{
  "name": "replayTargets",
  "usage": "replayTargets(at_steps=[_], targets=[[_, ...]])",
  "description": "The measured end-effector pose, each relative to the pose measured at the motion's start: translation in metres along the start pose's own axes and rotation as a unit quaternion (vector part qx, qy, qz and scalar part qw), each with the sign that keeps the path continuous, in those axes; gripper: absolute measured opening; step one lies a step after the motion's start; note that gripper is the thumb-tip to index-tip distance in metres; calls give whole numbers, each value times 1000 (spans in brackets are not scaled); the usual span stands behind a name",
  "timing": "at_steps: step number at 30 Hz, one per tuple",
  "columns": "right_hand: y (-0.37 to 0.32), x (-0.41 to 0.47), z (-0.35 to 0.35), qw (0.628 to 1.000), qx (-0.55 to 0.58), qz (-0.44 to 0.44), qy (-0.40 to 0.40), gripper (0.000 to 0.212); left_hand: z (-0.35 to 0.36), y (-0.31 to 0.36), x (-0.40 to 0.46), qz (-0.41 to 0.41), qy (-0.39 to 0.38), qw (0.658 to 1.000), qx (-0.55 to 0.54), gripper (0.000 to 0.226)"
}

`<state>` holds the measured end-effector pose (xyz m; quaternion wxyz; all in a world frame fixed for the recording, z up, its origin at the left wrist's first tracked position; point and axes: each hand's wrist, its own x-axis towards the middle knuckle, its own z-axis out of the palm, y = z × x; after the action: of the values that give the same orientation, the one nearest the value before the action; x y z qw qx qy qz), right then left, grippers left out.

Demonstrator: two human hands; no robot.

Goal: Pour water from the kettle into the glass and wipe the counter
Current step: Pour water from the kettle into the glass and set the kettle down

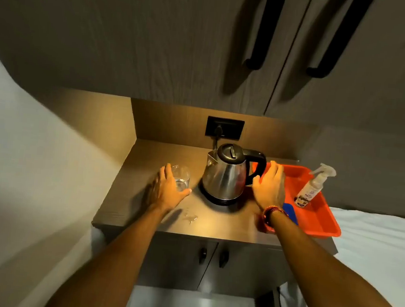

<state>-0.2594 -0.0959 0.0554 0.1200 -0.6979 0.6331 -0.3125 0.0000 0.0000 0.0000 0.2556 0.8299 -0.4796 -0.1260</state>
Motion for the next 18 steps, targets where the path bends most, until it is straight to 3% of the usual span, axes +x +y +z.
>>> replayTargets(at_steps=[3,5,10,14,18], targets=[[3,21,11,999,4,36,-21,64,14,-3,12,-44,-3,996,-77,121],[6,31,19,997,37,62,-37,59,23,-1,15,-65,-2,989,-133,118],[9,57,52,949,258,179,-27,34,36,-2,27,-131,37,946,-293,97],[14,72,67,912,337,229,-48,39,40,-10,29,-127,48,942,-307,88],[5,74,64,921,333,196,-49,48,32,-7,31,-98,60,945,-306,84]])
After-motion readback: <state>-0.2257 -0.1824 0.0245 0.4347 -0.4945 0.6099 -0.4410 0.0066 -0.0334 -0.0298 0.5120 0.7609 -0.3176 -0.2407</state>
